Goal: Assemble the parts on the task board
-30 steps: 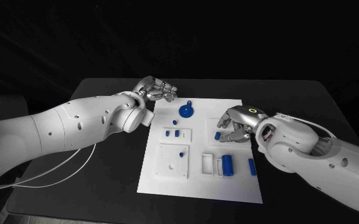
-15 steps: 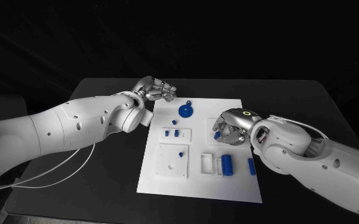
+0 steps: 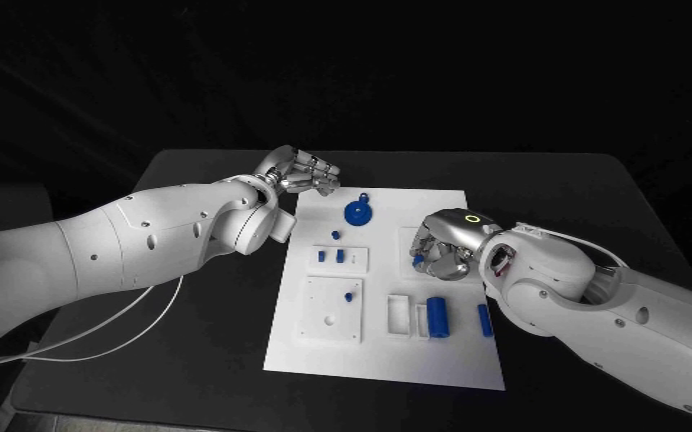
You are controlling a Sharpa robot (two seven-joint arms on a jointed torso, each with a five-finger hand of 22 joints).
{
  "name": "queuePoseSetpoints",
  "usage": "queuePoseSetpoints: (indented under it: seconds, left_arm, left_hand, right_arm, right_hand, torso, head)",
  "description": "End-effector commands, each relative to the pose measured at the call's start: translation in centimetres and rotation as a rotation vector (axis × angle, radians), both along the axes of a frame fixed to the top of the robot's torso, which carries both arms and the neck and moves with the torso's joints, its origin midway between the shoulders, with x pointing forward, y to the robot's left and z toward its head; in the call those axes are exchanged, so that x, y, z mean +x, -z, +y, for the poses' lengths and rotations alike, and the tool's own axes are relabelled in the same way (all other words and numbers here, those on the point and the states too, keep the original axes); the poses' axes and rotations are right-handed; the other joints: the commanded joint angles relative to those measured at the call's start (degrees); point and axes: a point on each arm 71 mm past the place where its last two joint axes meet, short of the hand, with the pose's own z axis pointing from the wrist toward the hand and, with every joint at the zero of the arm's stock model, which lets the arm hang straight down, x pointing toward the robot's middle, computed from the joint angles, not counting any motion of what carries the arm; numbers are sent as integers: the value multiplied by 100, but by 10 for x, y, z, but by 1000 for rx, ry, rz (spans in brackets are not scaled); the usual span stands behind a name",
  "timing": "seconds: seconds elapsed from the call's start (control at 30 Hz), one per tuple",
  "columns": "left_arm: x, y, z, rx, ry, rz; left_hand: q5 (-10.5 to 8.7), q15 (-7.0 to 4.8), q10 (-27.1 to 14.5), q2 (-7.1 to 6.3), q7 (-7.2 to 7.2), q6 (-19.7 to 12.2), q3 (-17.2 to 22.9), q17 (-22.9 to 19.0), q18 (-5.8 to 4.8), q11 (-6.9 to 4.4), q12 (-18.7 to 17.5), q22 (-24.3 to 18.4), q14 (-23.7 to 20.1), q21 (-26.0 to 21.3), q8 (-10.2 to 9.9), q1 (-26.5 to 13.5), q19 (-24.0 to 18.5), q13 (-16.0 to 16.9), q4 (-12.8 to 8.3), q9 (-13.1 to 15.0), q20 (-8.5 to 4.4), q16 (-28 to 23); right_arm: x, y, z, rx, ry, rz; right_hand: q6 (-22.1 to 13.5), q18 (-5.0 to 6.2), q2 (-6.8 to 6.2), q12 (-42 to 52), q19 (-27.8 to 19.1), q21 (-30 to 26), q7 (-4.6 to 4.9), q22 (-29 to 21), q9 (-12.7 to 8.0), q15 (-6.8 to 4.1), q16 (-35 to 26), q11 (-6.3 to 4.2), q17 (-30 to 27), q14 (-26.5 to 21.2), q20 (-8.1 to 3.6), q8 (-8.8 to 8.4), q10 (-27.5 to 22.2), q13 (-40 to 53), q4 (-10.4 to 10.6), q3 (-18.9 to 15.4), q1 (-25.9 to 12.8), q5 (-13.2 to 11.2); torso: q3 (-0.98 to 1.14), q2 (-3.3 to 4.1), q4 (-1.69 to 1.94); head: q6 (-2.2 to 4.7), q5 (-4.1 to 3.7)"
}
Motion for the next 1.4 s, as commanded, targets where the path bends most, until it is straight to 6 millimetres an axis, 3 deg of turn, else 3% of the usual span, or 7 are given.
queuePoseSetpoints:
  seconds: [0.03, 0.13, 0.4, 0.53, 0.93, 1.1, 1.4]
  left_arm:
    - [0, -1, -2, -9, 14, 1]
    - [0, -1, -1, -8, 11, 2]
    - [0, -1, 0, -7, 7, 1]
    - [0, -1, 0, -6, 4, 0]
    - [2, -1, 0, -5, 1, -5]
    - [3, -1, 0, -5, -2, -9]
    - [7, 0, -4, -11, -4, -12]
  left_hand:
    - [9, -11, 31, 53, 4, -19, -22, 0, 6, -2, 31, 9, 39, -20, -15, -12, 36, -3, 15, -3, 1, -21]
    - [9, -11, 31, 53, 4, -19, -22, 0, 6, -2, 31, 9, 39, -20, -15, -12, 36, -3, 15, -3, 1, -21]
    - [13, -10, 26, 59, 5, -17, -21, 0, 8, 0, 32, 16, 36, -18, -15, -1, 36, -3, 12, -3, 1, -21]
    - [17, -10, 27, 64, 6, -18, -22, 0, 11, 0, 32, 30, 35, -16, -15, 2, 38, -2, 12, -3, 0, -20]
    - [17, -10, 27, 64, 6, -18, -22, 0, 11, 0, 32, 30, 35, -16, -15, 2, 38, -2, 12, -3, 0, -20]
    - [25, -6, 18, 59, 7, -24, -22, -2, 14, 3, 32, 41, 25, -21, -15, -4, 33, -3, 10, -3, 5, -23]
    - [21, -5, 22, 62, 8, -29, -19, -2, 15, 1, 33, 35, 25, -22, -16, -14, 32, -2, 14, -3, 7, -22]
  right_arm:
    - [-2, 1, 3, -16, -18, -20]
    - [-1, 0, 3, -14, -9, -55]
    - [-1, -6, 2, 14, 7, -126]
    - [-2, -10, 2, 48, 5, -157]
    - [-8, -36, 8, 203, -12, -161]
    - [-15, -42, 22, 260, -54, -131]
    - [-37, -30, 70, 312, -183, -91]
  right_hand:
    - [170, -73, 114, 44, 237, 83, -33, 29, 24, -51, 24, -52, 11, 4, -56, 44, 155, 25, -46, 31, 62, -12]
    - [340, -108, 180, 37, 247, 223, -49, 92, 26, -95, 21, -88, 23, 24, -109, 22, 315, 28, -159, 136, 141, -11]
    - [462, -154, 158, 26, 253, 515, -75, 256, 21, -136, 15, -111, 94, 68, -169, -6, 440, 29, -295, 450, 6, -12]
    - [494, -164, 188, 20, 255, 611, -81, 318, 23, -143, 13, -122, 134, 78, -175, -14, 460, 24, -245, 303, 72, -12]
    - [505, -159, 179, 23, 256, 635, -85, 348, 23, -163, -2, -126, 169, 82, -193, -6, 477, 26, -215, 301, 91, -12]
    - [499, -158, 183, 21, 251, 625, -84, 353, 23, -171, -16, -126, 180, 81, -201, -7, 475, 25, -209, 307, 86, -12]
    - [491, -156, 191, 23, 253, 608, -83, 357, 23, -174, -34, -123, 192, 84, -205, -7, 471, 26, -224, 320, 86, -12]
  torso:
    - [3, -1, 2]
    - [3, -1, -1]
    - [5, -2, 0]
    - [4, -1, -1]
    - [-3, -12, -4]
    - [-7, -13, -5]
    - [-13, -36, 1]
  head:
    - [-4, 4]
    - [3, 3]
    - [-6, 9]
    - [-8, 18]
    - [-7, 87]
    - [-24, 181]
    - [-38, 362]
